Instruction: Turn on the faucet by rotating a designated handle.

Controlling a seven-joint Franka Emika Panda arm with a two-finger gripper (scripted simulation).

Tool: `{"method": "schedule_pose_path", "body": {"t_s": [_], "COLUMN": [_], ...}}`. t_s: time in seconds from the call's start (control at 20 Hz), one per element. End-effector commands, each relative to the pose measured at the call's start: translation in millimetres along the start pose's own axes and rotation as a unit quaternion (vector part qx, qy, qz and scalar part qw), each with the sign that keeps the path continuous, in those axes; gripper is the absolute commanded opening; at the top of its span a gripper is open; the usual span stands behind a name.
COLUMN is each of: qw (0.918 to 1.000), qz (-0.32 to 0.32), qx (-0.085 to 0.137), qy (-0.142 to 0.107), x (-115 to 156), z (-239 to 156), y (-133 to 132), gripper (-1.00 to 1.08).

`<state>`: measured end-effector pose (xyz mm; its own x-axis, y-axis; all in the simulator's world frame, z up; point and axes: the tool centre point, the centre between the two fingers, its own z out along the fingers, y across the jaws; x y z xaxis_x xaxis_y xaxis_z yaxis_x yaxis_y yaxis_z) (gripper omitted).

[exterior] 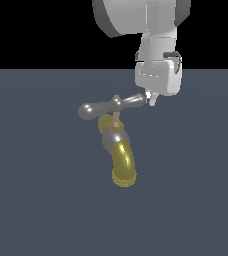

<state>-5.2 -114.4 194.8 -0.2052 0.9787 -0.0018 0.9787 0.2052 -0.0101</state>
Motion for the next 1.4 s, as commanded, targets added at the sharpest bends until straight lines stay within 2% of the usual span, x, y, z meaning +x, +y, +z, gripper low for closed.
{"method": "schedule_pose_path", "body": {"t_s": [0.0,0.8,0.85,0.9,1.35], "qw": [1.0000,0.9999,0.9999,0.9999,1.0000], "qz": [-0.007,-0.015,-0.015,0.010,-0.004], "qx": [-0.002,-0.005,-0.005,-0.001,-0.003], "qy": [0.001,0.001,0.001,-0.007,-0.002], "x": [14,64,64,29,96], "z": [0,-3,-3,-1,-2], "y": [13,75,75,61,73], "gripper": [-1.00,-1.00,-1.00,-1.00,-1.00]}}
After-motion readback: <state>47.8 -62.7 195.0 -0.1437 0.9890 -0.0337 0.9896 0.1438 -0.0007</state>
